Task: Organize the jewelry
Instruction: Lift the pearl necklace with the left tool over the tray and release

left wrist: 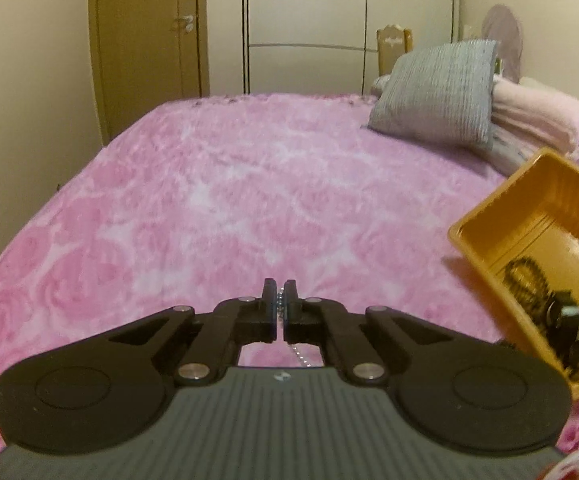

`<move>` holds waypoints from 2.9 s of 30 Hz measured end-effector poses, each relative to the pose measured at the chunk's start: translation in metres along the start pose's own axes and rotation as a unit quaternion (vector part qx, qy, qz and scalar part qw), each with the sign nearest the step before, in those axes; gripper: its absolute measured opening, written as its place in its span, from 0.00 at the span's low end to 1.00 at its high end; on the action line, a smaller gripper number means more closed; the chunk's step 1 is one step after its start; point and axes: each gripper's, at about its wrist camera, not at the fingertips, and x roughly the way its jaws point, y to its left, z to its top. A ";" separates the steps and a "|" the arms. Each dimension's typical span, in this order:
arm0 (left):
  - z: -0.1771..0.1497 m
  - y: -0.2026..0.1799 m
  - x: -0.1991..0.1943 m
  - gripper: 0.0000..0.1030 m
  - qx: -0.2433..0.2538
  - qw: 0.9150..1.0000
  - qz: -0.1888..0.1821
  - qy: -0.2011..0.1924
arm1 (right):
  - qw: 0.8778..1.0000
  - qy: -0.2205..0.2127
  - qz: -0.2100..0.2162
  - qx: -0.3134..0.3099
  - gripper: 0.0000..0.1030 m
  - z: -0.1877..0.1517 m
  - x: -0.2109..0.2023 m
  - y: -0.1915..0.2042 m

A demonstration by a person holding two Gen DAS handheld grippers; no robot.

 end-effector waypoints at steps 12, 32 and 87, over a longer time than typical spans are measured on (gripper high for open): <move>0.052 -0.009 -0.030 0.02 0.009 0.998 -0.034 -0.058 | 1.000 0.000 0.000 0.000 0.11 0.000 0.000 0.001; 0.074 -0.047 -0.014 0.02 0.039 0.995 -0.081 -0.041 | 1.000 -0.001 0.001 0.000 0.11 0.000 -0.002 0.004; 0.108 -0.174 0.053 0.08 0.056 0.965 -0.255 0.002 | 1.000 -0.003 0.001 0.014 0.10 -0.001 -0.002 0.002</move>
